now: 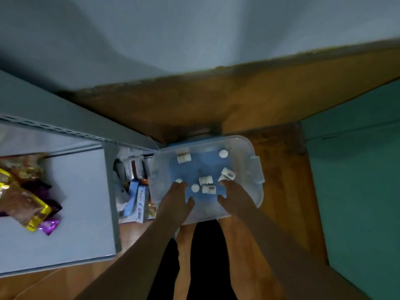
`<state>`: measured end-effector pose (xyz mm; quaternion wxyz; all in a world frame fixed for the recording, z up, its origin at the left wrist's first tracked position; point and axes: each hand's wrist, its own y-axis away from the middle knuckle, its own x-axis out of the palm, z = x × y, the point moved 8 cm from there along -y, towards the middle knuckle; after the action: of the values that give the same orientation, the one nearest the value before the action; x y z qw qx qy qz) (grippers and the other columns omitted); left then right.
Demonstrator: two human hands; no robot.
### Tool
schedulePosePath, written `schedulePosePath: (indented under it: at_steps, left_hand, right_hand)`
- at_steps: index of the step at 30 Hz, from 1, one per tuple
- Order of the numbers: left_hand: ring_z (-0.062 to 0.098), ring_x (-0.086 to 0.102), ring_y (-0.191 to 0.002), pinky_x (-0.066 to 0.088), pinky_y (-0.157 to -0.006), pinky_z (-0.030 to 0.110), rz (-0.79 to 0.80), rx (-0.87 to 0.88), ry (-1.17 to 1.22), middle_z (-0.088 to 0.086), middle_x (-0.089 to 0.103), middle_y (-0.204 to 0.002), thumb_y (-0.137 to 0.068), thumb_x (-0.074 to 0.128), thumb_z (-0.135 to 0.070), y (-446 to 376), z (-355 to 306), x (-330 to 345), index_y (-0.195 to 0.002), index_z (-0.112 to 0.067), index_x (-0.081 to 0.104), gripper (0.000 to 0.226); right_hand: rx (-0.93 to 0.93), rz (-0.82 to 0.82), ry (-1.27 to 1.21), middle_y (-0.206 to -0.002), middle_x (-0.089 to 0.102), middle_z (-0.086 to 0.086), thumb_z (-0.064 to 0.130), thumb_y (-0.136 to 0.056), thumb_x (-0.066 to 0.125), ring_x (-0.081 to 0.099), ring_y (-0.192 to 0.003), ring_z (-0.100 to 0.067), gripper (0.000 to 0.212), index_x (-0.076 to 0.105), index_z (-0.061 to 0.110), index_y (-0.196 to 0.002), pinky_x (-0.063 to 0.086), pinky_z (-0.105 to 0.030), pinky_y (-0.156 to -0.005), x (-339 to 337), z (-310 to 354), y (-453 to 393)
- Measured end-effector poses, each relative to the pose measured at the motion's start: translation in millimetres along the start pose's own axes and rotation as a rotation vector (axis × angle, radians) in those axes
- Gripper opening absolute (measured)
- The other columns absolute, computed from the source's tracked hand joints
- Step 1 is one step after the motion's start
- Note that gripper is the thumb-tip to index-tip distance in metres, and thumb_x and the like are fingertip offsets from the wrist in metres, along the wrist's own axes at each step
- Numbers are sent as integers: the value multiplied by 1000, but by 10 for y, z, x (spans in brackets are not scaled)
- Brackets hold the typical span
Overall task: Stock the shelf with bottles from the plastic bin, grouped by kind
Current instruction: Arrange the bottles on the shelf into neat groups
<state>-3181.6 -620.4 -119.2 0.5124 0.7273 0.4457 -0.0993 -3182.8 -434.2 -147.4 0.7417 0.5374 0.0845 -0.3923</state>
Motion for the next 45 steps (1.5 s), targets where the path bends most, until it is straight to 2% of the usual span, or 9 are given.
schedulePosePath:
  at_steps: [5,11,15,22,27,30,34,39,45]
  left_hand:
    - [30,56,-115,47,-96,40,155,7,-182,10,46,-131,-93,60,-33,-838,230,487,-140,-15,43,53]
    - [29,57,-113,47,-91,37,212,-47,-181,10,53,-122,-88,66,-35,-1214,555,1026,-127,-14,52,46]
    - [27,57,-110,45,-91,31,199,-89,-104,12,53,-122,-82,71,-24,-1228,584,1182,-126,-13,55,49]
    - [23,64,-90,45,-71,24,66,-228,253,10,65,-104,-76,81,-28,-818,573,723,-112,-14,66,41]
    - [25,64,-67,60,-71,45,-68,-320,601,7,64,-81,-78,68,-47,-267,240,91,-101,-14,65,41]
    - [25,59,-76,58,-75,41,-113,-331,714,8,56,-95,-98,54,-39,177,-115,-401,-118,-7,57,38]
    - [18,50,-53,47,-56,30,-215,-332,884,6,53,-65,-102,44,-44,949,-519,-1094,-97,-9,62,39]
    - [16,25,-42,22,-43,20,-111,-40,1170,8,32,-56,-102,32,-49,2199,-1016,-1778,-64,-10,60,61]
    - [12,37,-41,30,-42,18,-145,196,1436,10,57,-72,-103,33,-35,3730,-659,-2430,-95,-8,60,39]
  right_hand:
    - [9,161,89,-131,58,-10,23,-92,61,56,-121,-28,47,49,13,-136,49,-37,-94,547,-157,-687]
    - [37,177,204,-124,62,-9,20,-96,57,58,-116,-26,35,55,9,-129,47,-33,-89,981,-263,-1153]
    - [86,148,195,-126,62,-8,17,-95,60,58,-118,-25,34,58,11,-128,47,-32,-96,1057,-294,-1218]
    - [46,133,87,-113,63,-12,21,-87,67,61,-109,-30,36,52,7,-116,40,-31,-75,612,-155,-917]
    - [-28,-12,-158,-100,64,-3,27,-85,73,63,-96,-22,35,54,16,-112,42,-26,-73,-145,266,-414]
    - [-86,-101,-309,-102,63,1,26,-89,70,62,-96,-16,37,57,17,-122,38,-6,-64,-656,670,55]
    - [-184,-220,-510,-108,65,6,26,-91,70,61,-92,-9,37,59,20,-125,42,-6,-64,-1315,1337,914]
    - [-354,-326,-757,-121,64,7,30,-89,71,61,-104,-8,45,57,24,-132,46,-19,-76,-1902,2174,2261]
    - [-675,-354,-730,-101,62,26,29,-90,69,59,-94,7,27,58,38,-113,42,-13,-71,-1784,3331,3737]
